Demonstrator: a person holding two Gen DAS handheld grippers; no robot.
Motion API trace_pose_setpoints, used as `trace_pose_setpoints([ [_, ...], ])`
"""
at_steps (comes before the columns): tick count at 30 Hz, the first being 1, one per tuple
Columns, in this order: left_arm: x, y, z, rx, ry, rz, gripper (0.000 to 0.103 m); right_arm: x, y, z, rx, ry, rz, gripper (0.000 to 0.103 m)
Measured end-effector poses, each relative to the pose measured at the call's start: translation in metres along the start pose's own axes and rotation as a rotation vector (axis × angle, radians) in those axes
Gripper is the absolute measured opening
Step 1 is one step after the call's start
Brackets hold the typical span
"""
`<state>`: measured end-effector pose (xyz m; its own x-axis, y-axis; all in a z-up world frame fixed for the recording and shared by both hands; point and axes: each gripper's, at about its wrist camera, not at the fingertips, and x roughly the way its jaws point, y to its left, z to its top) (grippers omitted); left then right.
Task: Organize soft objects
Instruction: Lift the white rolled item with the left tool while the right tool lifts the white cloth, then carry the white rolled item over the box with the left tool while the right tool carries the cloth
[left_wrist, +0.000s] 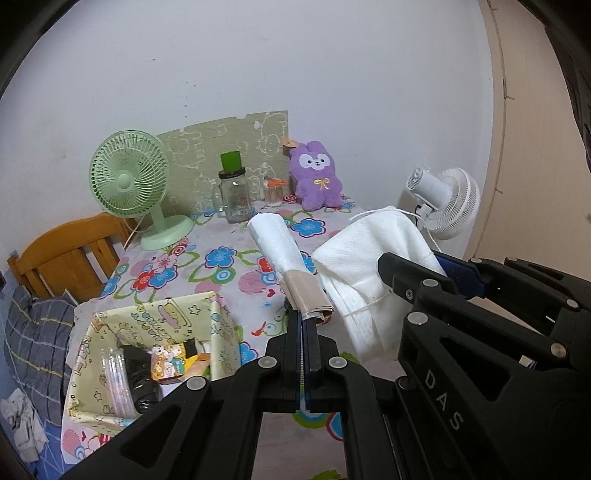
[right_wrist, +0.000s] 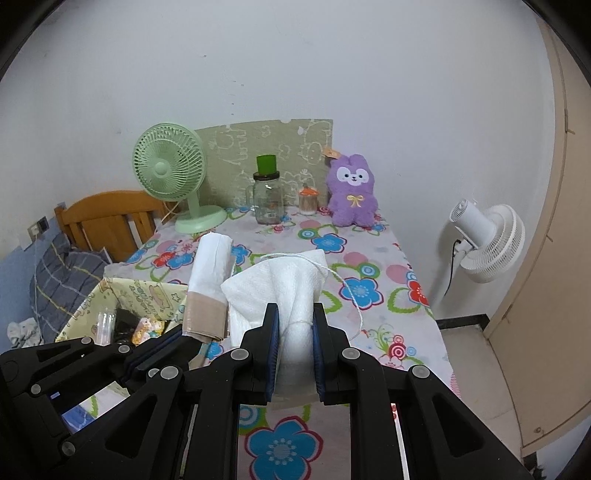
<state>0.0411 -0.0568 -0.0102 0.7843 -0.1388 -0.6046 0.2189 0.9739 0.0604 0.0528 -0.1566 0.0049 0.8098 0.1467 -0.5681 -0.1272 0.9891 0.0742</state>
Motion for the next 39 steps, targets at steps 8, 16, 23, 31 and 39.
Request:
trace_pose_setpoints([
  [8, -0.005, 0.023, -0.001, -0.015, -0.009, 0.027, 0.0, 0.003, 0.024, 0.006, -0.02, -0.01, 0.026, 0.019],
  [16, -0.008, 0.047, -0.006, -0.029, -0.012, 0.06, 0.0, 0.01, 0.051, 0.009, -0.037, -0.013, 0.065, 0.019],
  [23, -0.01, 0.069, -0.012, -0.052, -0.007, 0.086, 0.0, 0.02, 0.075, 0.01, -0.062, -0.002, 0.1, 0.019],
  [31, -0.006, 0.097, -0.022, -0.086, 0.015, 0.111, 0.0, 0.034, 0.103, 0.008, -0.089, 0.023, 0.137, 0.019],
  [39, 0.002, 0.119, -0.033, -0.116, 0.047, 0.132, 0.0, 0.051, 0.127, 0.003, -0.118, 0.062, 0.169, 0.019],
])
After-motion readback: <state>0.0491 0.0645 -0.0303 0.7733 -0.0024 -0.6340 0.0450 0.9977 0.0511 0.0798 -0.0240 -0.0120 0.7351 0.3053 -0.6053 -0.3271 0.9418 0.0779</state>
